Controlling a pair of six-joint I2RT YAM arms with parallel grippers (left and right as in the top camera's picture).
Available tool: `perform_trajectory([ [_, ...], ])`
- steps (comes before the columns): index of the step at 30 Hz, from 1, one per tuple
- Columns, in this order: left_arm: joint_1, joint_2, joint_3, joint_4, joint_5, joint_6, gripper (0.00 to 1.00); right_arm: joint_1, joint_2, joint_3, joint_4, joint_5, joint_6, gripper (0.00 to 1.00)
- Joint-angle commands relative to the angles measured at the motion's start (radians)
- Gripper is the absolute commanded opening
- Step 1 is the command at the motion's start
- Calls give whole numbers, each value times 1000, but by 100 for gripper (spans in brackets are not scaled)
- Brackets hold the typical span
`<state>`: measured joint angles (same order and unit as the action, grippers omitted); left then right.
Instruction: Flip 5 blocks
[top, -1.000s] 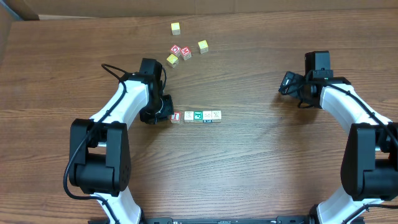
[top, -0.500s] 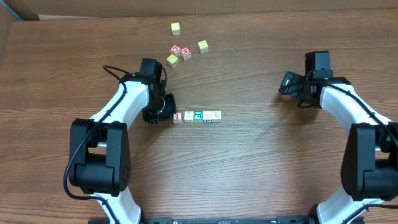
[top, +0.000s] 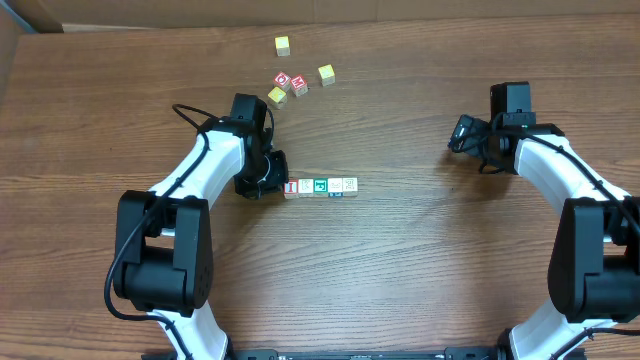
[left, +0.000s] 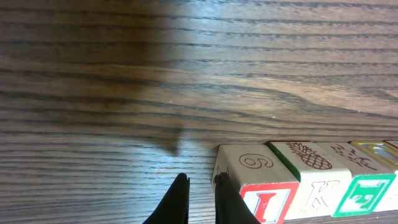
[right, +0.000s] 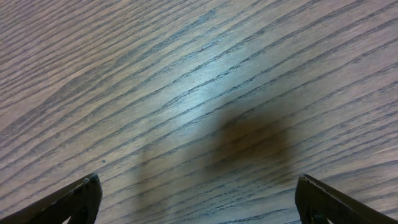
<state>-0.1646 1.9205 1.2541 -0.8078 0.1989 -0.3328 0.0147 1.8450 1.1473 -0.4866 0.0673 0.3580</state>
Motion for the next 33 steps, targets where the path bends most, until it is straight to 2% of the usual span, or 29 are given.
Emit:
perform_trajectory([
  [1, -7, 4, -3, 5, 8, 14, 9, -4, 3, 18, 6, 10, -7, 100],
  [10, -6, 4, -3, -1, -26, 14, 9, -4, 3, 18, 6, 10, -7, 100],
  [12, -6, 3, -3, -7, -25, 14, 4, -4, 3, 18, 6, 10, -7, 100],
  [17, -6, -21, -2, -27, -31, 15, 4, -4, 3, 18, 6, 10, -7, 100],
  [30, -6, -313, -2, -68, -45, 14, 4, -4, 3, 18, 6, 10, -7, 100],
  [31, -6, -332, -2, -68, -45, 14, 5, -4, 3, 18, 6, 10, -7, 100],
  [33, -6, -351, -2, -66, -45, 14, 16, -4, 3, 18, 6, 10, -7, 100],
])
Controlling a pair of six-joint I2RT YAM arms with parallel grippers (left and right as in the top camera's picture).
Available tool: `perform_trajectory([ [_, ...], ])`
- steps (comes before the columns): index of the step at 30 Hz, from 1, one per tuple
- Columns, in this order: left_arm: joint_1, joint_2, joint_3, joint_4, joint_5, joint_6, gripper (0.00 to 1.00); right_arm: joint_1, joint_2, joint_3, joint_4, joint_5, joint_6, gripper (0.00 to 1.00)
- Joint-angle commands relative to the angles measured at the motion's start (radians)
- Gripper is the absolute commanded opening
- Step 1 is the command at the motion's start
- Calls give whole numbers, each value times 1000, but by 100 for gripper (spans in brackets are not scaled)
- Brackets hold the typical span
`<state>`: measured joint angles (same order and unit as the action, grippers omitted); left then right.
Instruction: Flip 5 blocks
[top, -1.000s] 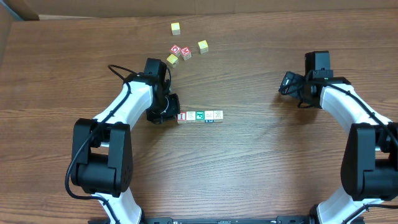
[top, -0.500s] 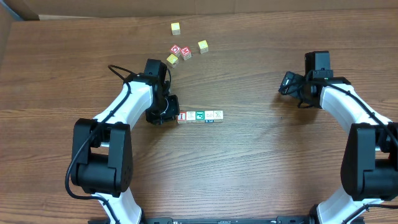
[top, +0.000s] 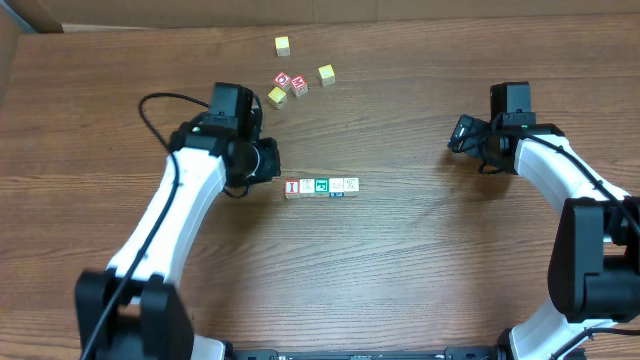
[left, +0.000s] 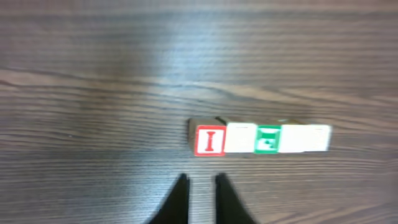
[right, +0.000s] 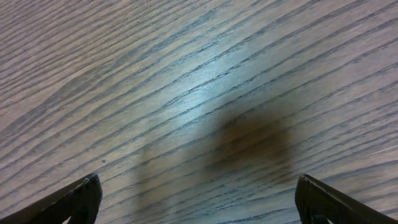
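Observation:
A row of several letter blocks (top: 320, 187) lies side by side mid-table, a red "I" block (left: 209, 140) at its left end and a green-faced block (left: 268, 139) further along. My left gripper (top: 268, 160) hovers above the table just up-left of the row. In the left wrist view the left gripper (left: 201, 179) is shut with only a thin slit between the fingertips and nothing held. The row sits a short way ahead of it. My right gripper (top: 458, 133) is far off at the right. It stands wide open (right: 198, 186) over bare wood.
Several loose blocks lie scattered at the back: a yellow one (top: 283, 45), another yellow one (top: 326, 74), two red-faced ones (top: 291, 84) and a yellow one (top: 277, 96). The wooden table (top: 420, 250) stretches around them.
My left gripper was low on the table right beside the red "I" end of the row. It is now higher and farther from the row. The row and the right arm look unchanged.

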<state>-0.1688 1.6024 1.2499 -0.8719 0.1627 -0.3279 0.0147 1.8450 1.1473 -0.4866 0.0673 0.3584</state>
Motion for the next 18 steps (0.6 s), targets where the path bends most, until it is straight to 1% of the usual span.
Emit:
perform_trajectory([
  [1, -2, -37, 2, 0, -8, 10, 27, -4, 3, 18, 6, 10, -8, 100],
  [2, -2, -37, 2, 3, -8, 10, 36, -4, 3, 18, 6, 10, -7, 100],
  [3, -2, -36, 2, 3, -8, 9, 49, -4, 3, 18, 6, 10, -7, 100],
  [6, -2, -32, 2, 3, -9, 10, 92, -4, 3, 18, 6, 10, -8, 100],
  [7, -2, -32, 2, 3, -8, 10, 100, -4, 3, 18, 6, 10, -7, 100],
  [18, -2, -32, 2, 3, -9, 10, 100, -4, 3, 18, 6, 10, -8, 100],
])
